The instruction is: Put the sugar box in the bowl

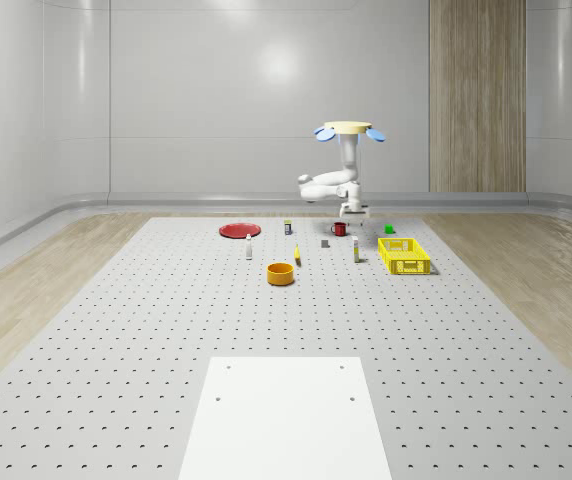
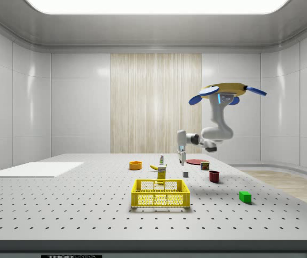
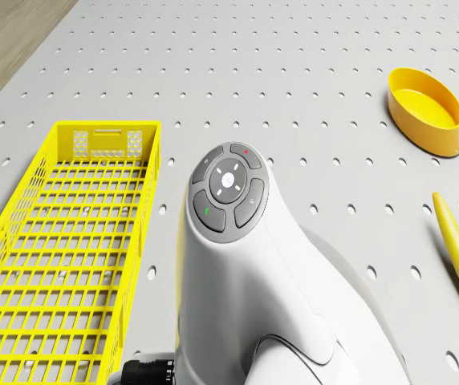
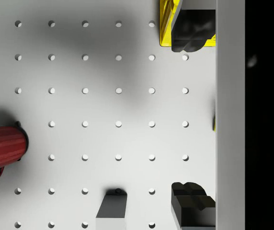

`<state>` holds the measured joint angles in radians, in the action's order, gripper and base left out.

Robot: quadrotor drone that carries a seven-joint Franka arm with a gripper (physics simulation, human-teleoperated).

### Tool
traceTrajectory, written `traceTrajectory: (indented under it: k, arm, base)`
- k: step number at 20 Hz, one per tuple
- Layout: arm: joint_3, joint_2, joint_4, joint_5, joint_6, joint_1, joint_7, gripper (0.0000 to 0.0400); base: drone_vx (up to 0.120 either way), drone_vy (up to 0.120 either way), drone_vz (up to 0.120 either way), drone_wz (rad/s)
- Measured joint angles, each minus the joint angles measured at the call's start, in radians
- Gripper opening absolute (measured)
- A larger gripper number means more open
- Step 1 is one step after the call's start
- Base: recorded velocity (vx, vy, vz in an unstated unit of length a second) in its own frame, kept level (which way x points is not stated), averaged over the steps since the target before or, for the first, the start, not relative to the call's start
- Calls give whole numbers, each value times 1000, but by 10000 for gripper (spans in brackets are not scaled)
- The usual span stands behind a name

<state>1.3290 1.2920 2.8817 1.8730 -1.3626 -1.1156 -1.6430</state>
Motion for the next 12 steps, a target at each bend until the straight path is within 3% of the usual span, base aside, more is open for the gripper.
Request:
traceTrajectory:
  k: [3, 4, 6, 12]
  arm:
    - [3, 11, -1, -5, -11, -3, -3, 400]
    - [4, 15, -1, -7, -14, -4, -4, 400]
    - [5, 22, -1, -11, -21, -6, -6, 400]
    - [10, 44, -3, -20, -40, -12, -11, 400]
  base:
    - [120, 0, -120, 0]
    - [120, -120, -40, 0]
    - [120, -80, 0, 0]
    - [120, 0, 0, 0]
